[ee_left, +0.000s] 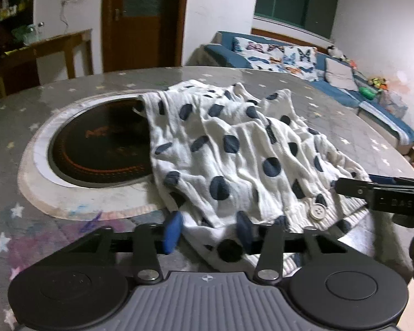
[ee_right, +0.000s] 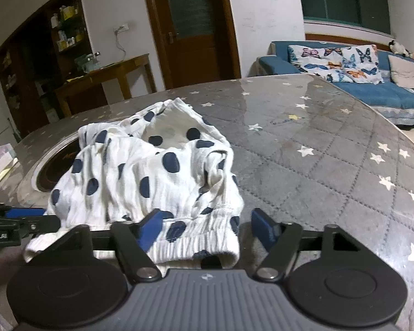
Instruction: Fold clothes
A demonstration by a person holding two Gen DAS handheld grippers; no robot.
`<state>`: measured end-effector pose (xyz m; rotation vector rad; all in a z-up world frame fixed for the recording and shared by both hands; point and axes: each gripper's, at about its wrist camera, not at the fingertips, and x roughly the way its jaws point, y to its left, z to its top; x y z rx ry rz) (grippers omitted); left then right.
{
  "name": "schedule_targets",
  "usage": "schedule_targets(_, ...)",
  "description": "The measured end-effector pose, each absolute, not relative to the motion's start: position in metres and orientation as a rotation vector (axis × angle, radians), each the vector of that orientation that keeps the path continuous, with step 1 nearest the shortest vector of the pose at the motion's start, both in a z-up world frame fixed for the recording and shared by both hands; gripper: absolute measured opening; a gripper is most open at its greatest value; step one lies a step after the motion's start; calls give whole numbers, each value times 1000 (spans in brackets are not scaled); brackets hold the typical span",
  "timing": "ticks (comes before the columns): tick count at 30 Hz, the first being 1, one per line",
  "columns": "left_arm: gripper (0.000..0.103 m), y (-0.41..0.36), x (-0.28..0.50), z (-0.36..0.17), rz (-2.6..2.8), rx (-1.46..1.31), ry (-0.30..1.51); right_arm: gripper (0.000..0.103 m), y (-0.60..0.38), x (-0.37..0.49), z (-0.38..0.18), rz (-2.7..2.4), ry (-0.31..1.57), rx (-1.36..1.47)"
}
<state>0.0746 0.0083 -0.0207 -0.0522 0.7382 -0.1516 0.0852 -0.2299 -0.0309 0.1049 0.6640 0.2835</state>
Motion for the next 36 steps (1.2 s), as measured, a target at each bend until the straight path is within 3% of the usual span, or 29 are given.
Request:
schedule_targets(2,19,7,75,-20,-166,-48,737,53,-232,85,-31,307,670,128)
schedule_targets(4,10,7,75,-19,-169,-41,737,39,-232,83,-29,314,671,133)
schedule_targets(6,8,10,73,-15,-172,-44,733,29,-233,80,-28,322,667,139)
schedule_targets(7,7,12,72,-14,-174,-46,730,19,-235,79,-26,329,665,151)
schedule_targets(10,6,17,65,-6,-186,-49,719,13,-240,72,-20,356,660,183)
schedule_targets(21,5,32,18,12,-274,0,731,12,-246,10,9,539,706,126)
schedule_targets(27,10,37,11,22,-271,22,732,22,-246,-4,25,579,733,44)
schedule_targets(30,15,37,15,34,-268,32,699,35,-249,4,42,576,707,31)
schedule_targets(33,34,37,22,45,-261,41,665,36,-250,24,56,559,675,21)
schedule_targets(36,36,35,44,49,-231,40,649,37,-248,51,64,541,645,8)
